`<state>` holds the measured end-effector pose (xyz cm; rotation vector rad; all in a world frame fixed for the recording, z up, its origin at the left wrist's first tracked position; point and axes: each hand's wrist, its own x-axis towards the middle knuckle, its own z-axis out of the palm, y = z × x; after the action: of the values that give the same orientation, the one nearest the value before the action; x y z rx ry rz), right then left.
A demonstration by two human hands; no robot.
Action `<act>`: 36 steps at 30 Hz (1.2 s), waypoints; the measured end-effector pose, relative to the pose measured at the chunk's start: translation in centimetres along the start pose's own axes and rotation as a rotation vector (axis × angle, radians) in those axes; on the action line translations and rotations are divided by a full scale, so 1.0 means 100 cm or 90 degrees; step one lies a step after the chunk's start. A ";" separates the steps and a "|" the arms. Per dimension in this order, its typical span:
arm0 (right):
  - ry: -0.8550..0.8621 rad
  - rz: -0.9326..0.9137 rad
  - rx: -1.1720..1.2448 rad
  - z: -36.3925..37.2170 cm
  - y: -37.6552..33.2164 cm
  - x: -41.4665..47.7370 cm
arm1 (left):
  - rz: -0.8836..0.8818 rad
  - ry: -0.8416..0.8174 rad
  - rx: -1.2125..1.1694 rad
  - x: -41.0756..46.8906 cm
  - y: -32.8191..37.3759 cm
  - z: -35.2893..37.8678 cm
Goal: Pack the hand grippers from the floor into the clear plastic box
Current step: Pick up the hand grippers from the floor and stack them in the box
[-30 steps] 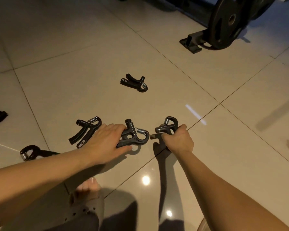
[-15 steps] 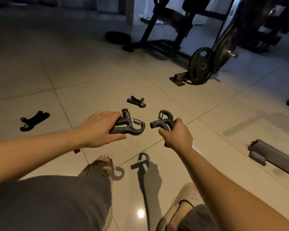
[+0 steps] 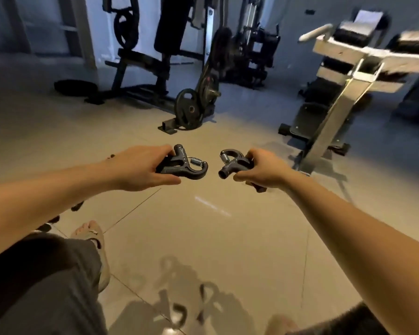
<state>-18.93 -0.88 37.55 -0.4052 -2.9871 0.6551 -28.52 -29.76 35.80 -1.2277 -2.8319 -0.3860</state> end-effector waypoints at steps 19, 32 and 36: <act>0.092 0.213 0.045 -0.101 0.204 -0.272 | 0.188 -0.027 -0.050 -0.018 0.313 0.056; 0.058 0.346 -0.006 -0.148 0.306 -0.412 | 0.328 -0.125 -0.107 0.000 0.460 0.124; 0.044 0.368 -0.013 -0.143 0.350 -0.434 | 0.347 -0.156 -0.065 0.009 0.497 0.148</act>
<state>32.94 23.95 35.94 -1.2863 -2.8022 0.6204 7.84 7.09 32.20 -2.1103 -2.5154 -0.3734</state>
